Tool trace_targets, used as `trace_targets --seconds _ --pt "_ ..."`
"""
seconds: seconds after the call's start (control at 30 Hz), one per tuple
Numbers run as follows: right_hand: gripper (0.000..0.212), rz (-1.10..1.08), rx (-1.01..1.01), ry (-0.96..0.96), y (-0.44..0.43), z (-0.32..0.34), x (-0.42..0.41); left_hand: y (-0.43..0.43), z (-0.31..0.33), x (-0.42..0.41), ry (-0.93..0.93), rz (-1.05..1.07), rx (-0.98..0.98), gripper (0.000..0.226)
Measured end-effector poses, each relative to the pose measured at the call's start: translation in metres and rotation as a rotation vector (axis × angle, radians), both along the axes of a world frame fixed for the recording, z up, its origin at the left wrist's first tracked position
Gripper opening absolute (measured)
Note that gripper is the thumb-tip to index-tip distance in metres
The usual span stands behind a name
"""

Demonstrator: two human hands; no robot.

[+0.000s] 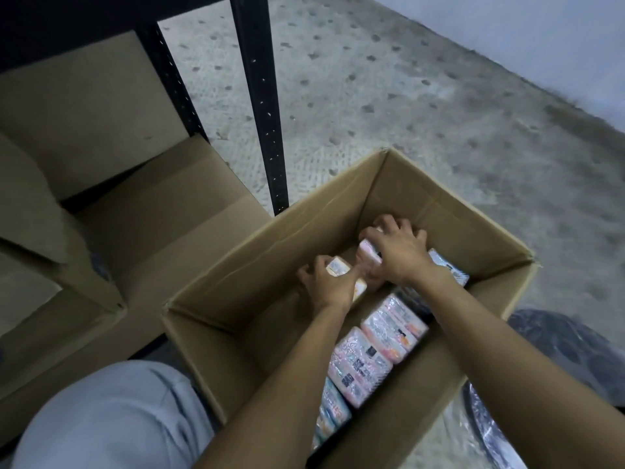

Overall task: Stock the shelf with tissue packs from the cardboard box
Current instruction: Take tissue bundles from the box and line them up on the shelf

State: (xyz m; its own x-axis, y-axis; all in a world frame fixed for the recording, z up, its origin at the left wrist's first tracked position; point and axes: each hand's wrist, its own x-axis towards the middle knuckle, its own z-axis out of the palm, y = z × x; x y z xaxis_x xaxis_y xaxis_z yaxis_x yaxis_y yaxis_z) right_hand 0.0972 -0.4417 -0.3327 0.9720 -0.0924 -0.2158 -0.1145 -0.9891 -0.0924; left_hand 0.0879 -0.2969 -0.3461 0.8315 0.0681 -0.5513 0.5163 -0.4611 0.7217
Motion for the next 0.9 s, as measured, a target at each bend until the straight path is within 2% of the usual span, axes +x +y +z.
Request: trace_targets --seconds 0.17,0.37,0.63,0.9 --pt "0.057 0.003 -0.014 0.09 0.005 0.0 -0.002 0.014 0.0 0.005 0.001 -0.039 0.003 0.046" --pt "0.064 -0.117 0.083 0.052 0.003 0.011 -0.011 0.032 0.015 0.003 -0.005 -0.082 -0.022 0.025" --pt "0.061 -0.192 0.245 -0.089 0.015 0.047 -0.038 0.065 0.055 0.0 -0.105 -0.208 0.029 0.041" --pt "0.059 -0.253 0.401 -0.295 0.043 0.101 -0.076 0.119 0.122 -0.011 -0.237 -0.279 0.038 0.039"
